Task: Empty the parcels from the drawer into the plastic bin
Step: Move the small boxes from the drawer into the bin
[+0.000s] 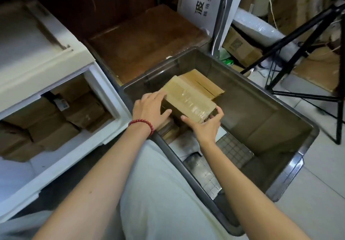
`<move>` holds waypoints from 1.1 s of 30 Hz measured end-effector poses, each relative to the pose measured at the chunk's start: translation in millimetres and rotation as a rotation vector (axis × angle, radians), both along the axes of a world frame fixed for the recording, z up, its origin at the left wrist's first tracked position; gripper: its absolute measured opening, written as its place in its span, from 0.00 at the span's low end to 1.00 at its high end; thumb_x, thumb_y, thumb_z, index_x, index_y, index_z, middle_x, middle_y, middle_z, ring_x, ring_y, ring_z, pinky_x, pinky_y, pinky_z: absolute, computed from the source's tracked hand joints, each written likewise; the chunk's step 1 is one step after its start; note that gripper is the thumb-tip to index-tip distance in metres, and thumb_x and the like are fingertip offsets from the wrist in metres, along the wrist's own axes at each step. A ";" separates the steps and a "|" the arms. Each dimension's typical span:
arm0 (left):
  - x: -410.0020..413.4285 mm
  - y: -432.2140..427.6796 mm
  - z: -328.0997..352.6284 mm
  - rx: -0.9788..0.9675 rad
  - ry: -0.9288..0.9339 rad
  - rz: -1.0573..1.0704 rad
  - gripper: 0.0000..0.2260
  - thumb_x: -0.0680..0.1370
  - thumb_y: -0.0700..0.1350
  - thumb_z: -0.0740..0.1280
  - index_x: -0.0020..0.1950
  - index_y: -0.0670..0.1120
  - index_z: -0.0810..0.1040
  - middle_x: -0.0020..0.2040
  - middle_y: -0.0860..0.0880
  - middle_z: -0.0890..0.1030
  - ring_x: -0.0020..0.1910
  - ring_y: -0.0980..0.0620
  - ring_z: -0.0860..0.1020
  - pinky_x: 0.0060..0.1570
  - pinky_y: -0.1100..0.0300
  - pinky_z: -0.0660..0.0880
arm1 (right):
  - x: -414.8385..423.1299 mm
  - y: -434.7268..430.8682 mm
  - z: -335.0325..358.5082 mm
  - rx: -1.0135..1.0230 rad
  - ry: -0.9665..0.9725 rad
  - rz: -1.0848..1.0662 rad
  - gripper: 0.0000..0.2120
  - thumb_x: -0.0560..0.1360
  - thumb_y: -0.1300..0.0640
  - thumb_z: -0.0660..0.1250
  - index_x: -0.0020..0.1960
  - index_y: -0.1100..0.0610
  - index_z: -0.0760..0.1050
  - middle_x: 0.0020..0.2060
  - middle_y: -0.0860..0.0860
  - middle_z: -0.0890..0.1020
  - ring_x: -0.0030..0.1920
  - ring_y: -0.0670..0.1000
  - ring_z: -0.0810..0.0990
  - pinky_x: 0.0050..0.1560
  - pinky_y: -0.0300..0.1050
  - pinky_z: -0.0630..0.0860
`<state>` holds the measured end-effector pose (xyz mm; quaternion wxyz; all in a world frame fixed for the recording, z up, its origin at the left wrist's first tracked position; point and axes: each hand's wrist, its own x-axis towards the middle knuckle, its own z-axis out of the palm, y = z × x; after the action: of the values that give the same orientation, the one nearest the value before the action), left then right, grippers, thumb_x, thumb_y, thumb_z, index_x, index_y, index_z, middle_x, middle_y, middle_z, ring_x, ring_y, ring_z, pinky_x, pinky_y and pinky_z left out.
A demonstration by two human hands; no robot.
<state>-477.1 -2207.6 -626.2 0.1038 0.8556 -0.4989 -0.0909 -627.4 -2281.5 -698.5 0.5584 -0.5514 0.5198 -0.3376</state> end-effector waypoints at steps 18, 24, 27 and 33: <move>5.2 39.6 0.2 -0.037 -0.041 0.052 0.23 0.78 0.56 0.64 0.72 0.53 0.66 0.68 0.51 0.74 0.68 0.49 0.68 0.63 0.51 0.69 | 13.7 -11.1 -0.6 -0.243 0.824 0.597 0.28 0.76 0.36 0.59 0.74 0.41 0.61 0.75 0.55 0.56 0.74 0.60 0.57 0.70 0.58 0.61; -1.0 80.9 9.6 -0.027 0.058 0.164 0.21 0.78 0.60 0.62 0.68 0.53 0.71 0.65 0.51 0.76 0.65 0.50 0.71 0.59 0.52 0.72 | 30.4 5.7 37.5 -0.496 0.823 0.597 0.28 0.77 0.34 0.54 0.72 0.46 0.66 0.74 0.53 0.63 0.73 0.58 0.61 0.72 0.58 0.61; 3.1 109.9 14.9 -0.032 -0.004 0.249 0.22 0.78 0.61 0.60 0.68 0.53 0.72 0.65 0.51 0.76 0.64 0.49 0.72 0.60 0.51 0.71 | 51.3 28.5 56.1 -0.598 0.746 0.640 0.27 0.77 0.34 0.54 0.70 0.46 0.68 0.70 0.51 0.69 0.70 0.56 0.66 0.70 0.56 0.66; 23.8 185.9 23.4 0.058 -0.119 0.406 0.21 0.77 0.61 0.60 0.68 0.55 0.71 0.64 0.51 0.77 0.65 0.48 0.71 0.59 0.51 0.69 | 90.9 93.6 86.7 -0.788 0.605 0.830 0.25 0.76 0.35 0.58 0.66 0.47 0.73 0.65 0.50 0.75 0.65 0.53 0.71 0.62 0.50 0.72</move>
<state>-453.2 -2021.7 -602.8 0.0658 0.9451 -0.3185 -0.0317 -536.5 -2187.8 -611.9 0.2272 -0.9409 0.2349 -0.0887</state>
